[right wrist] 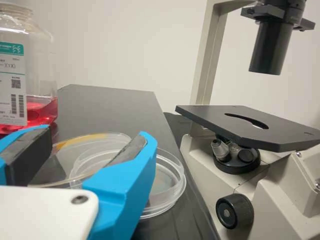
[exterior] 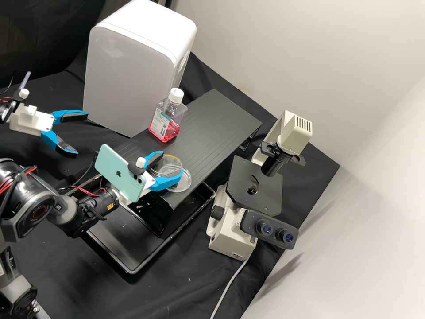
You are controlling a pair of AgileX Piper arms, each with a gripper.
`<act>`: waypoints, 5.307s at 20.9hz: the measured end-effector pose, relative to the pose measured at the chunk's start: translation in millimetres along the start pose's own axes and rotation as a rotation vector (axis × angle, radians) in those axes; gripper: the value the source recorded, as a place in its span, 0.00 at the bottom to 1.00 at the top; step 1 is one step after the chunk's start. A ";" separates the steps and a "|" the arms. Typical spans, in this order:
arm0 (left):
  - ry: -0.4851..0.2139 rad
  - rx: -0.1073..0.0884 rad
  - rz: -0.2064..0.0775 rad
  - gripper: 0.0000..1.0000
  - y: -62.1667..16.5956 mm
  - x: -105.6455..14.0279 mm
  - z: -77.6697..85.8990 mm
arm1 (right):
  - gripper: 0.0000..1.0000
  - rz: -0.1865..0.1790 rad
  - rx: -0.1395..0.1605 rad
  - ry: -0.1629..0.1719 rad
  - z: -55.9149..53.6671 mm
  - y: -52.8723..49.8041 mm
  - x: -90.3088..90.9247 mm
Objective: Place the lid on the petri dish
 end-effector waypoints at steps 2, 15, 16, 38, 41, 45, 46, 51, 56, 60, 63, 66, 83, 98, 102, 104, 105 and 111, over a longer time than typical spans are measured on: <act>0.000 0.000 0.000 1.00 0.0 0.0 0.0 | 0.00 0.013 0.008 -0.001 1.1 2.0 0.2; 0.000 0.000 0.000 1.00 0.0 0.0 0.0 | 1.00 0.049 0.027 -0.011 4.0 10.3 -3.0; 0.000 0.000 0.000 1.00 0.0 0.0 0.0 | 1.00 0.050 0.029 -0.013 4.2 10.5 -3.1; 0.022 -0.010 0.012 1.00 1.4 0.3 -2.2 | 1.00 0.052 0.024 0.007 1.7 9.5 -6.2; 0.023 -0.010 0.012 1.00 1.4 0.3 -2.3 | 1.00 0.054 0.024 0.012 0.7 10.0 -6.5; 0.023 -0.010 0.012 1.00 1.4 0.3 -2.3 | 1.00 0.039 0.024 0.028 -3.4 6.3 -6.9; 0.023 -0.010 0.012 1.00 1.4 0.3 -2.3 | 1.00 0.033 0.023 0.032 -4.4 4.8 -6.9; 0.023 -0.010 0.013 1.00 1.6 0.5 -2.4 | 1.00 0.017 -0.032 0.030 -6.4 -1.6 -3.8; 0.023 -0.010 0.013 1.00 1.6 0.5 -2.4 | 1.00 0.011 -0.073 0.009 -3.9 -4.7 0.9; 0.023 -0.010 0.013 1.00 1.6 0.5 -2.4 | 1.00 0.008 -0.073 0.007 -3.4 -5.2 1.1; 0.023 -0.010 0.013 1.00 1.6 0.5 -2.4 | 1.00 0.008 -0.073 0.007 -3.4 -5.2 1.1; 0.023 -0.010 0.013 1.00 1.6 0.5 -2.4 | 0.00 0.007 -0.073 0.006 -3.3 -5.4 1.2; 0.023 -0.010 0.013 1.00 1.6 0.5 -2.4 | 0.00 0.005 -0.078 -0.001 -2.1 -6.8 3.2; 0.022 -0.004 0.023 1.00 4.3 2.6 -3.2 | 0.00 0.018 -0.071 -0.019 0.4 -4.8 3.4; 0.022 -0.005 0.022 1.00 4.0 2.7 -3.3 | 0.00 0.018 -0.072 -0.019 0.8 -4.5 3.5; 0.022 -0.005 0.022 1.00 4.0 2.7 -3.3 | 0.00 0.019 -0.073 -0.020 1.1 -4.2 3.5; 0.022 -0.005 0.022 1.00 4.0 2.7 -3.3 | 0.00 0.020 -0.073 -0.021 1.5 -3.8 3.6; 0.022 -0.005 0.022 1.00 4.0 2.7 -3.3 | 0.00 0.042 -0.048 -0.039 8.6 4.0 4.3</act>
